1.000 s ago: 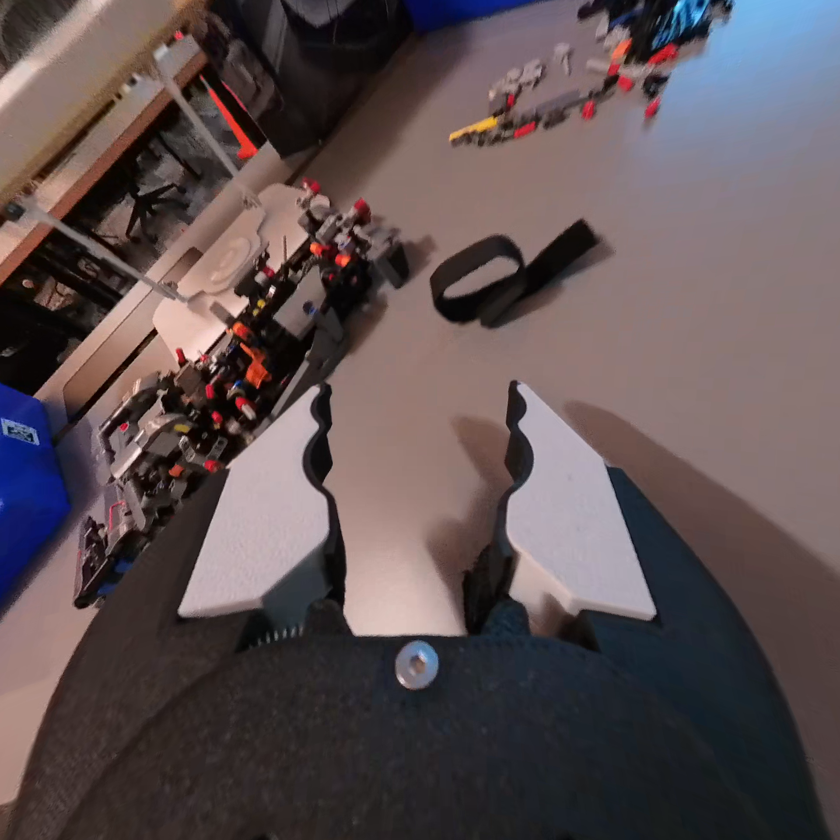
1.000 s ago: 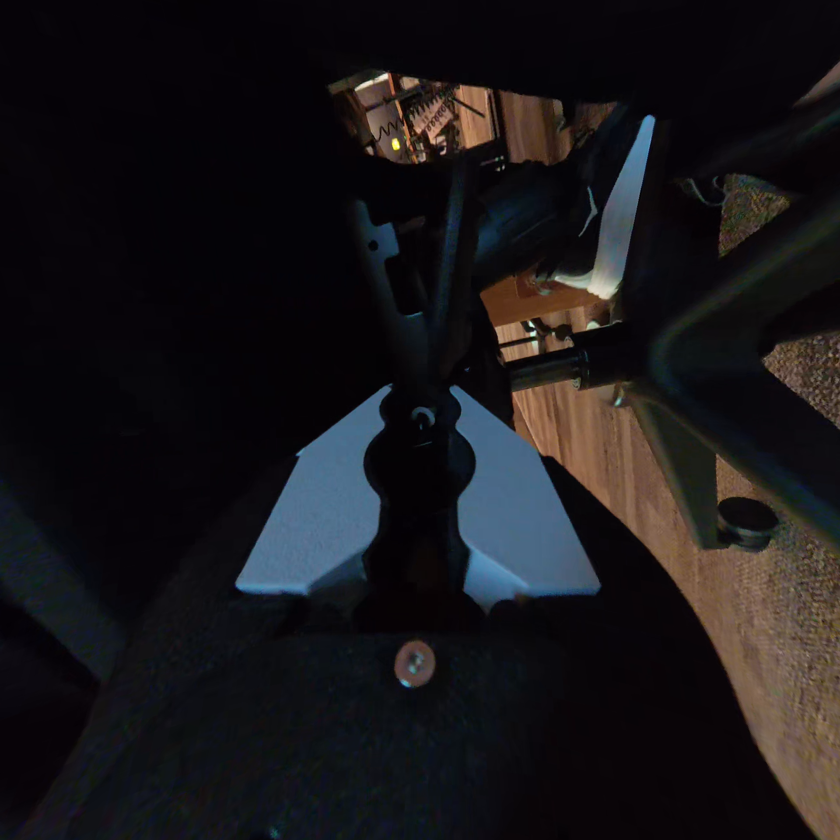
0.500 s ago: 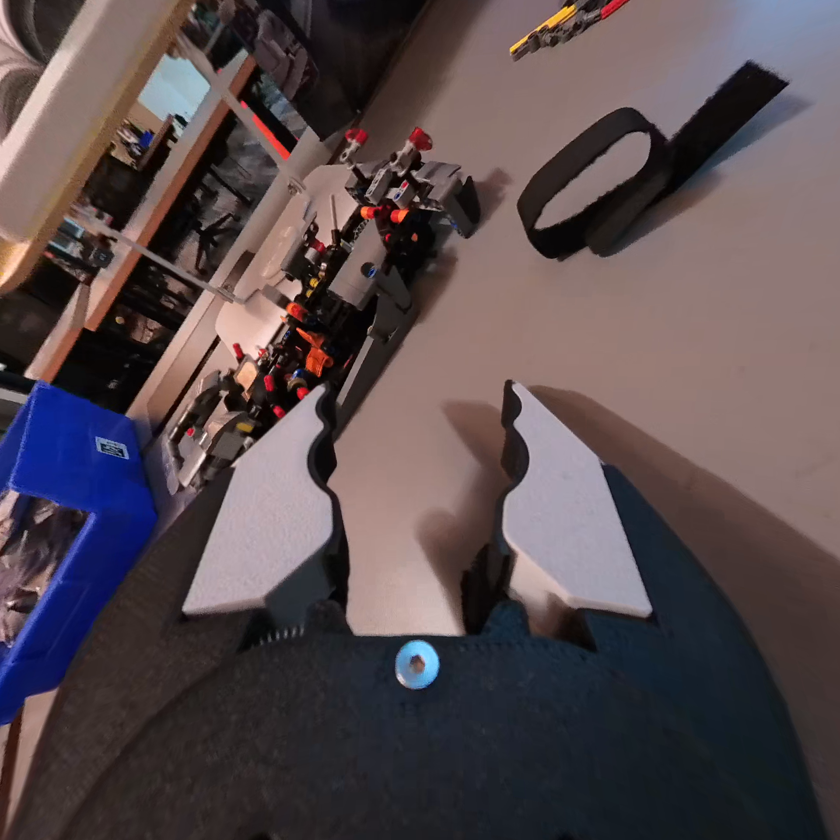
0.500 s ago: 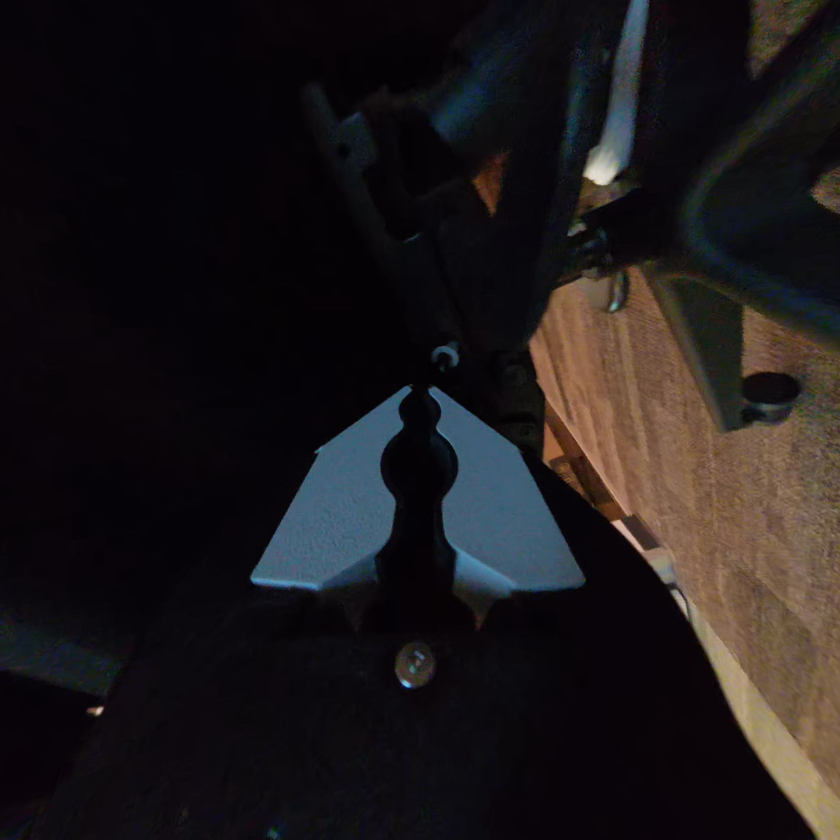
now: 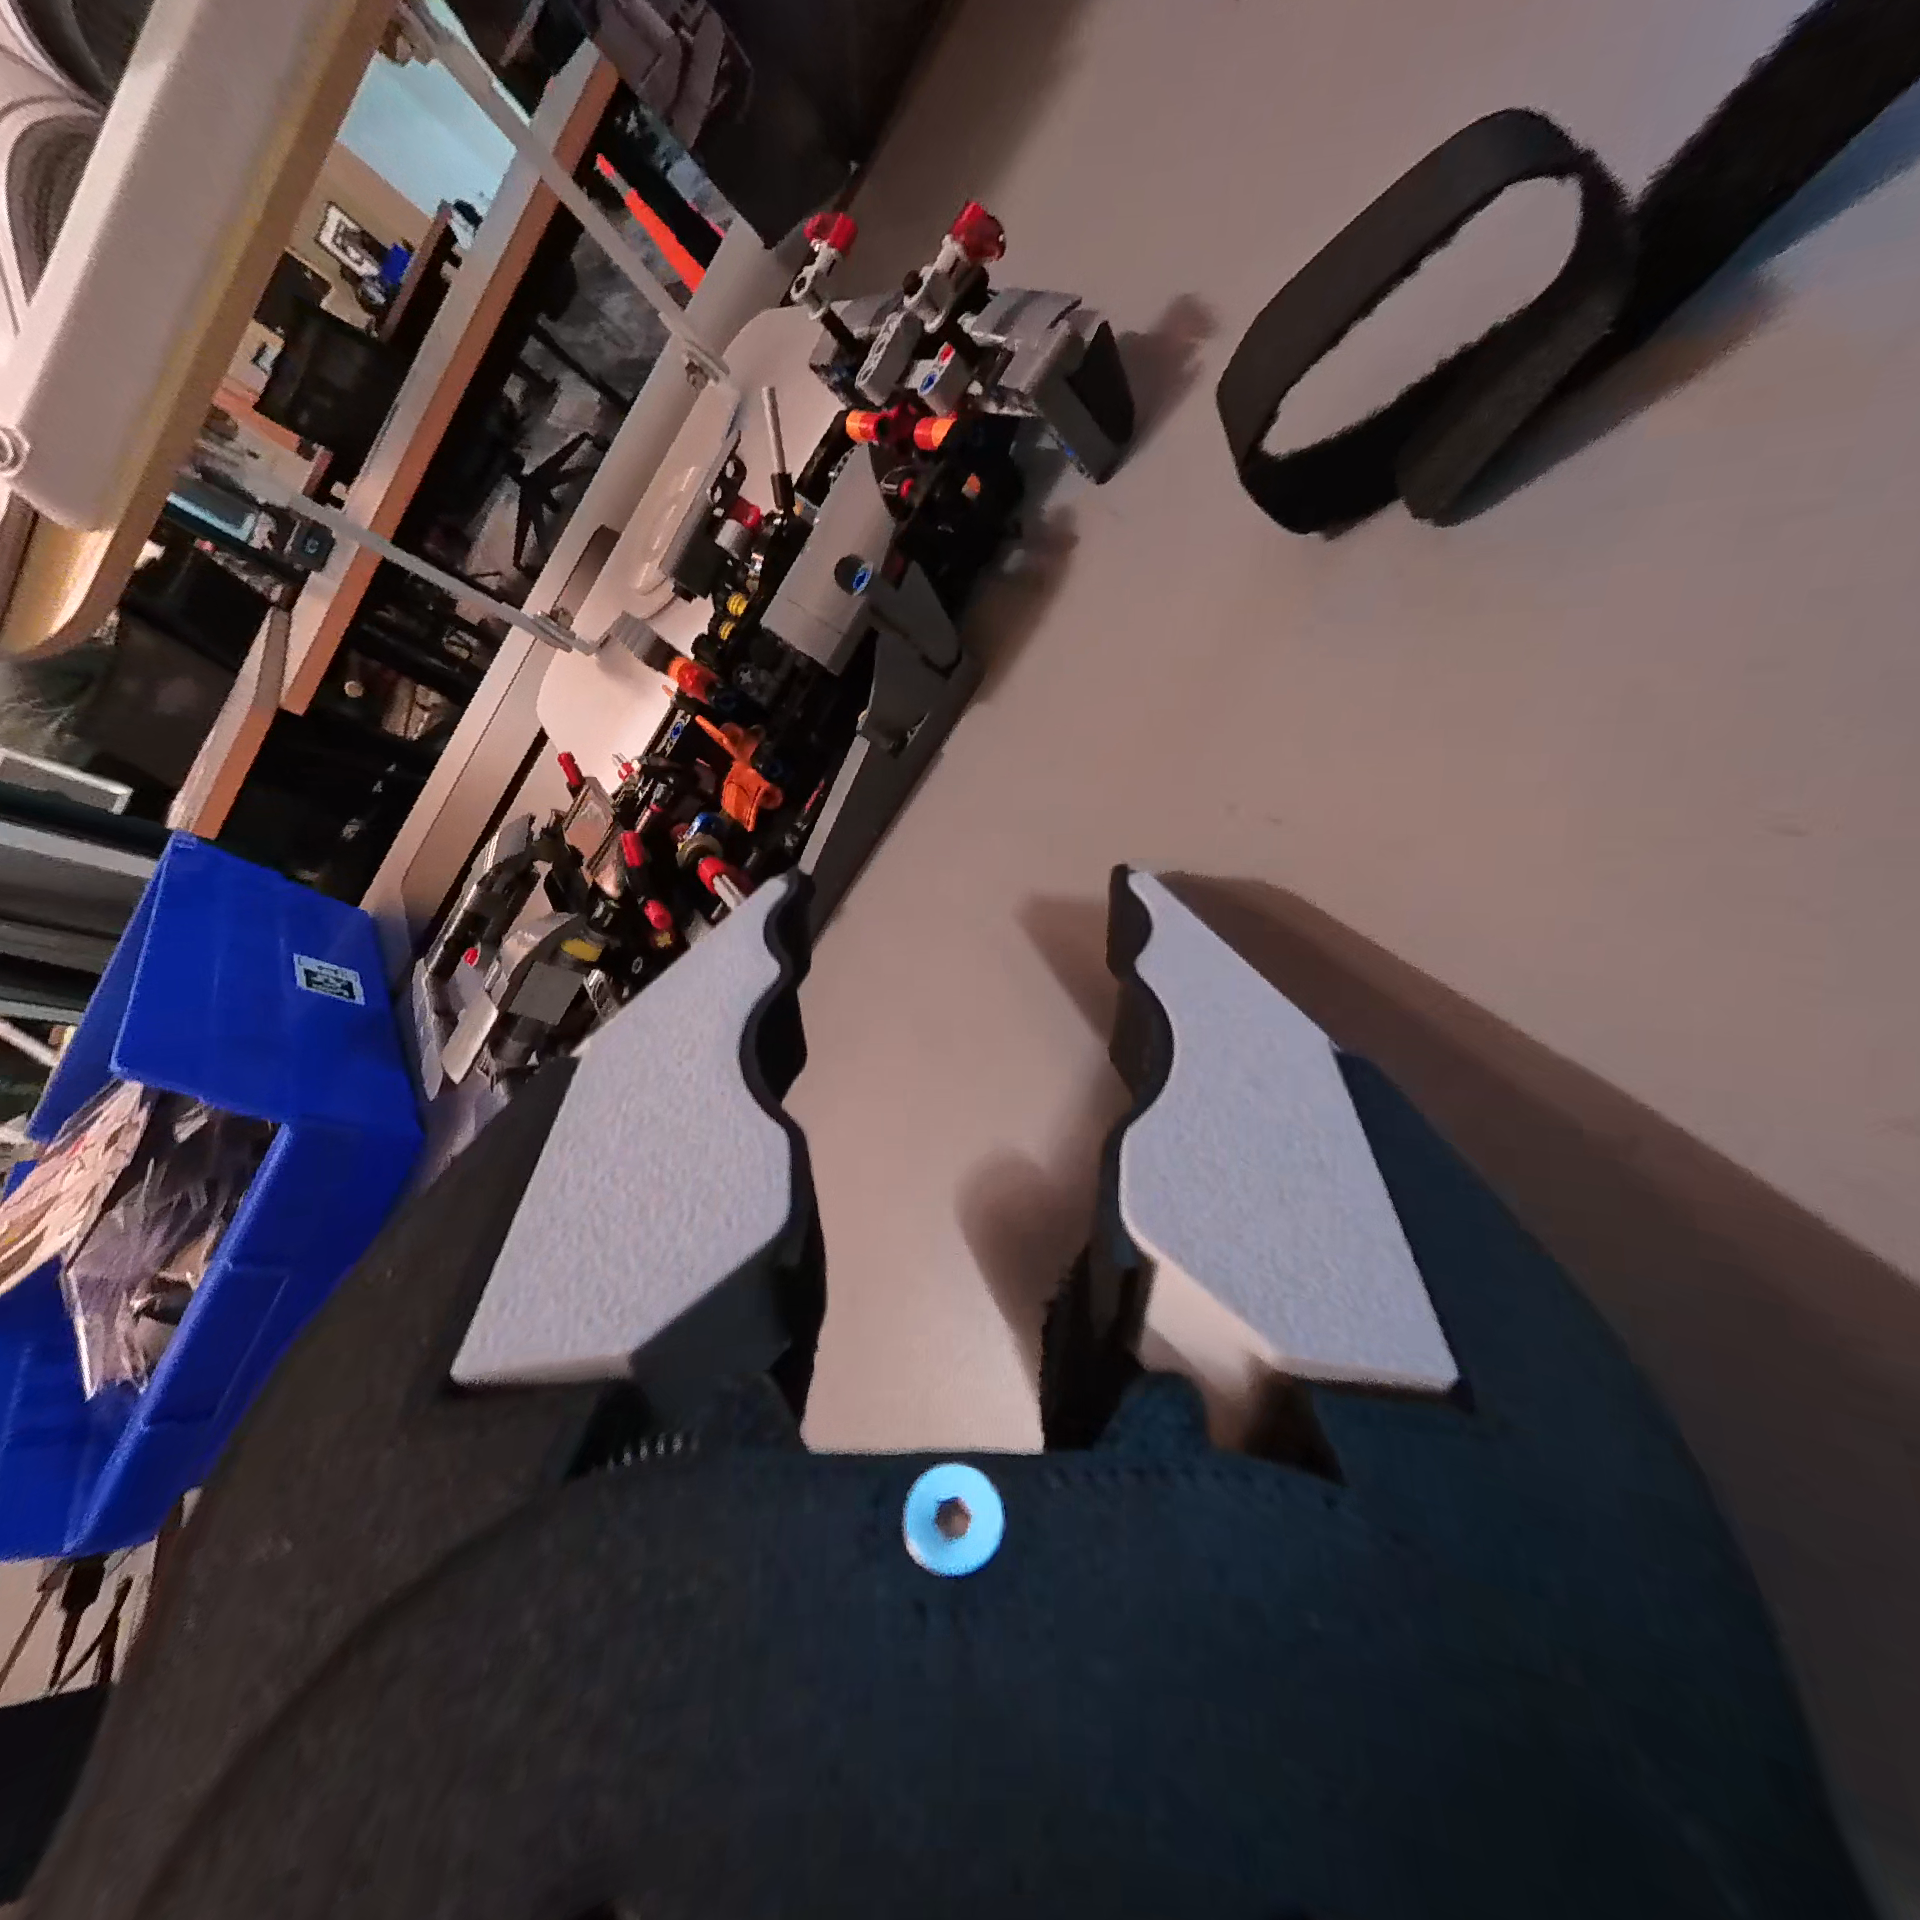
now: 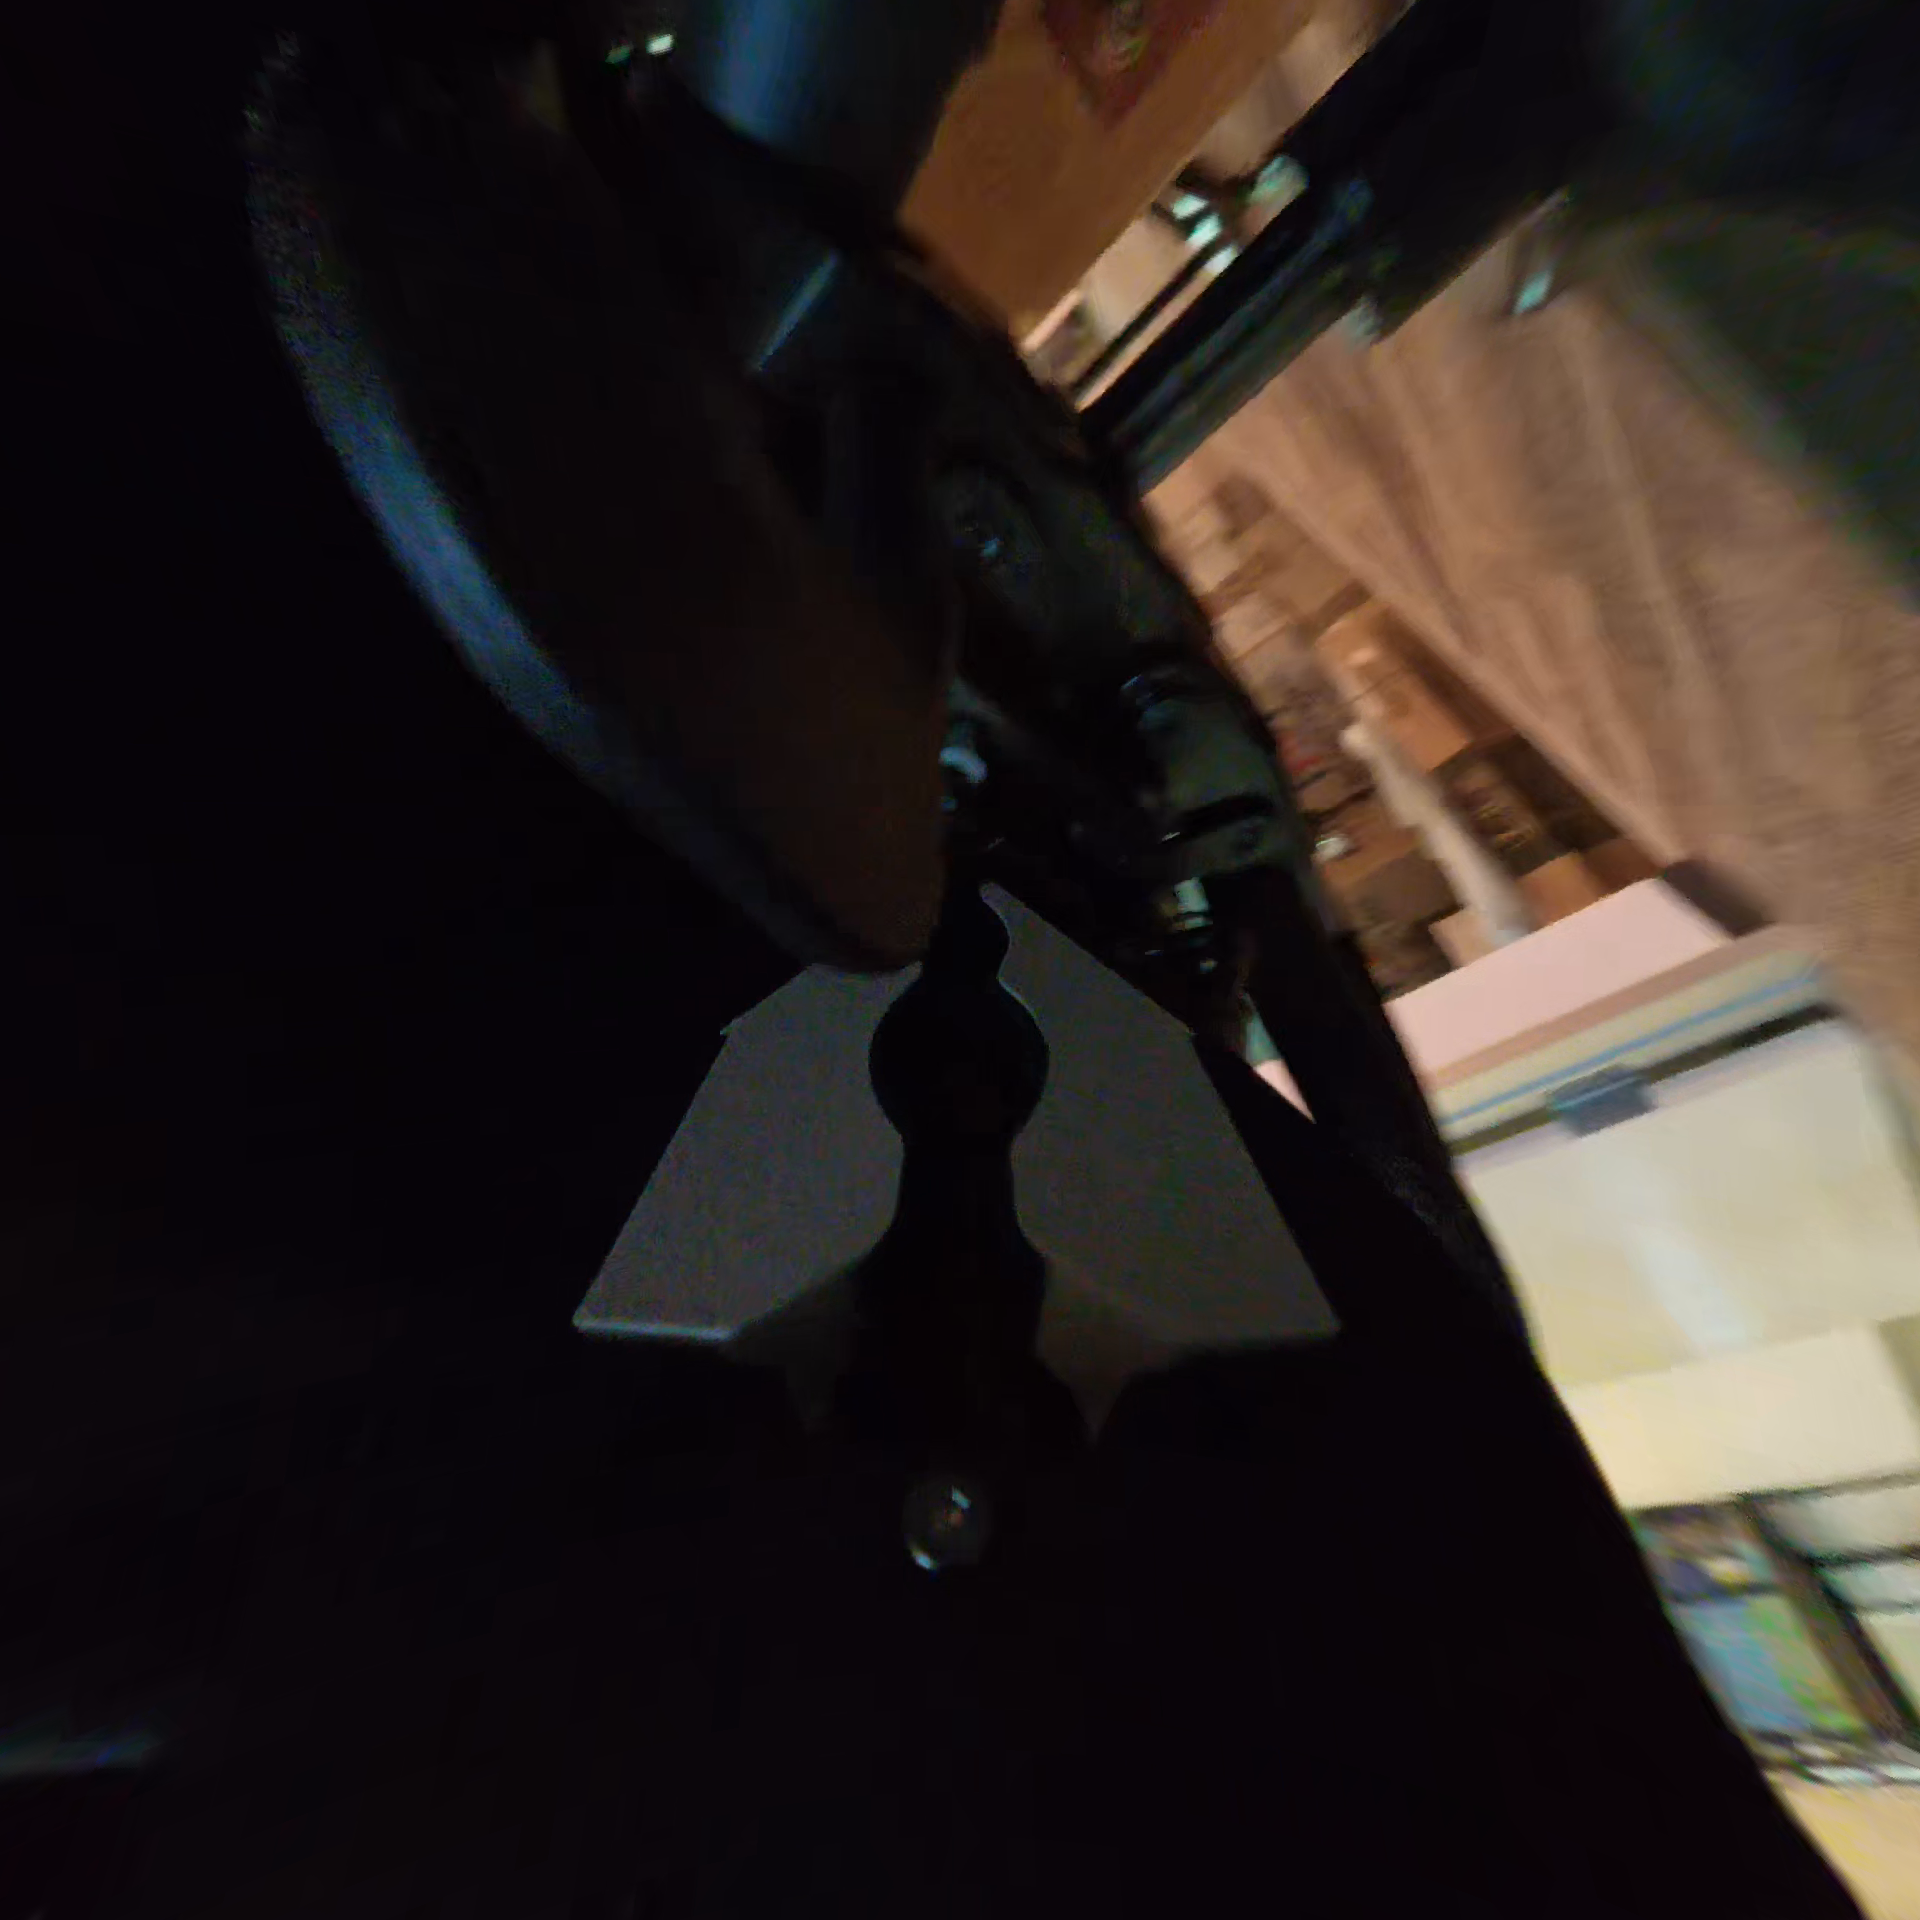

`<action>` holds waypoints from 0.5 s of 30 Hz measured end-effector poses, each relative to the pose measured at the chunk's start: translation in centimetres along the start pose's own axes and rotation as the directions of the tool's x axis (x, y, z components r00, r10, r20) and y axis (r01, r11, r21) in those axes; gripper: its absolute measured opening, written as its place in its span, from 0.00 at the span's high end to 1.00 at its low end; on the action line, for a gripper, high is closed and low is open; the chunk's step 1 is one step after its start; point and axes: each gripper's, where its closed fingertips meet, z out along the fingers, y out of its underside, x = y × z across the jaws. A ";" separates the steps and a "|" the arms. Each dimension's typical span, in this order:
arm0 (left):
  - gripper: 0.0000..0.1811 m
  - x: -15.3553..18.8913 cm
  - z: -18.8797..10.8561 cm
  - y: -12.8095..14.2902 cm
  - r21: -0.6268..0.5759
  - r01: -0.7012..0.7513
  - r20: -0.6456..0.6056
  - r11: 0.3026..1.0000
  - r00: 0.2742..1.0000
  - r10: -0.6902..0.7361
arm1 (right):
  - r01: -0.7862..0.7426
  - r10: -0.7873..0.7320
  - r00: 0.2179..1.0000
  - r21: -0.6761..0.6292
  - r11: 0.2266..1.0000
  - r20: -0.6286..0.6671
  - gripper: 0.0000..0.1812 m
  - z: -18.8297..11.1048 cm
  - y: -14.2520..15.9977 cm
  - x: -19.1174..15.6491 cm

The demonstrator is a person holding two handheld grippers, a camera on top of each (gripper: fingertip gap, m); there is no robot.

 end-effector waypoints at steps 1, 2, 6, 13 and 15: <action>0.69 -0.1 0.1 0.1 -0.010 0.006 0.006 1.000 1.000 -0.006 | -0.030 0.030 0.999 -0.004 1.000 0.044 1.00 0.0 0.4 -0.8; 0.69 -0.4 0.2 0.3 -0.020 0.018 0.014 1.000 1.000 -0.018 | -0.048 0.049 0.996 -0.009 0.999 0.076 1.00 0.0 0.7 -1.4; 0.72 -1.2 0.5 1.1 -0.070 0.036 0.068 0.997 0.997 -0.031 | -0.059 0.061 0.998 -0.079 0.995 0.017 1.00 0.5 1.6 -1.7; 0.82 -1.9 0.8 2.1 -0.136 0.015 0.142 0.991 0.990 0.005 | -0.034 0.029 0.991 -0.043 0.999 -0.127 1.00 0.0 1.1 -0.3; 0.84 -2.0 0.9 2.2 -0.150 0.005 0.158 0.989 0.987 0.019 | -0.014 -0.001 0.980 -0.074 0.997 -0.198 1.00 -0.1 1.0 0.5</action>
